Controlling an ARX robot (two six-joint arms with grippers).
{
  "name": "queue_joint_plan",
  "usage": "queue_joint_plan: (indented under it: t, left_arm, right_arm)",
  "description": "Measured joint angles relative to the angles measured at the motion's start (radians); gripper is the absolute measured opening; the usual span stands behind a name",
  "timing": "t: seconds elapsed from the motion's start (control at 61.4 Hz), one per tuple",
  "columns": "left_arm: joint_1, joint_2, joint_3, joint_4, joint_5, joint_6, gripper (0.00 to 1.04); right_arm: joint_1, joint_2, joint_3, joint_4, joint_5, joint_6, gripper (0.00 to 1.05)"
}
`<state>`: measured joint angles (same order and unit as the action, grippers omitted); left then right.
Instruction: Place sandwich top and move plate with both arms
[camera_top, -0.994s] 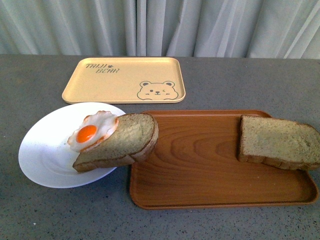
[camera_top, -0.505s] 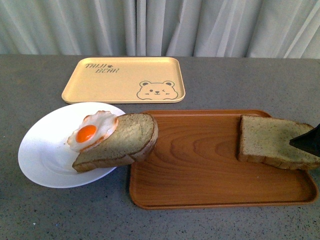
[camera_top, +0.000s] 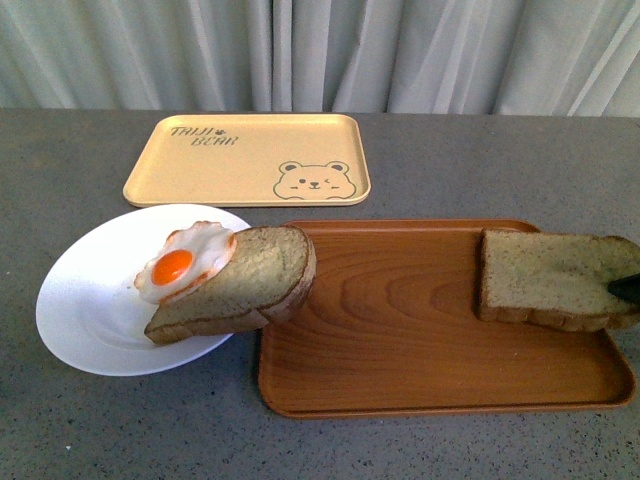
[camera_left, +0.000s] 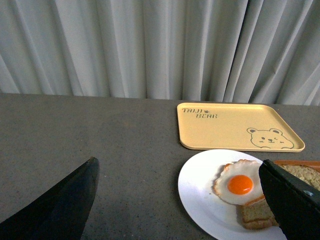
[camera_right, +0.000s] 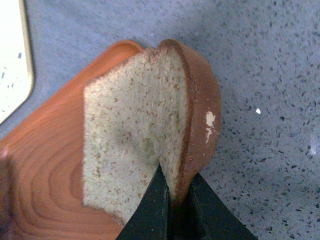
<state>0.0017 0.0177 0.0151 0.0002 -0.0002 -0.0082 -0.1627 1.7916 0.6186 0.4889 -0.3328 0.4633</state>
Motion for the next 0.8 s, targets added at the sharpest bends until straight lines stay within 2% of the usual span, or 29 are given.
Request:
queue_joint_plan:
  t: [0.212,0.342,0.424,0.57,0.799]
  left_arm:
    - [0.0,0.0,0.0,0.0,0.0,0.0,0.96]
    - [0.0,0.0,0.0,0.0,0.0,0.0,0.96]
    - [0.0,0.0,0.0,0.0,0.0,0.0,0.96]
    - [0.0,0.0,0.0,0.0,0.0,0.0,0.96]
    - [0.0,0.0,0.0,0.0,0.0,0.0,0.96]
  right_arm:
    - [0.095,-0.225,-0.008,-0.045,-0.032,0.045,0.03]
    - [0.223,-0.262,0.057,-0.051,-0.022,0.087,0.03]
    - [0.337,-0.222,0.129,-0.027,0.0,0.116,0.03]
    - [0.489,-0.124,0.226,-0.005,0.055,0.143,0.03]
    - [0.677,0.028,0.326,0.001,0.151,0.177,0.03]
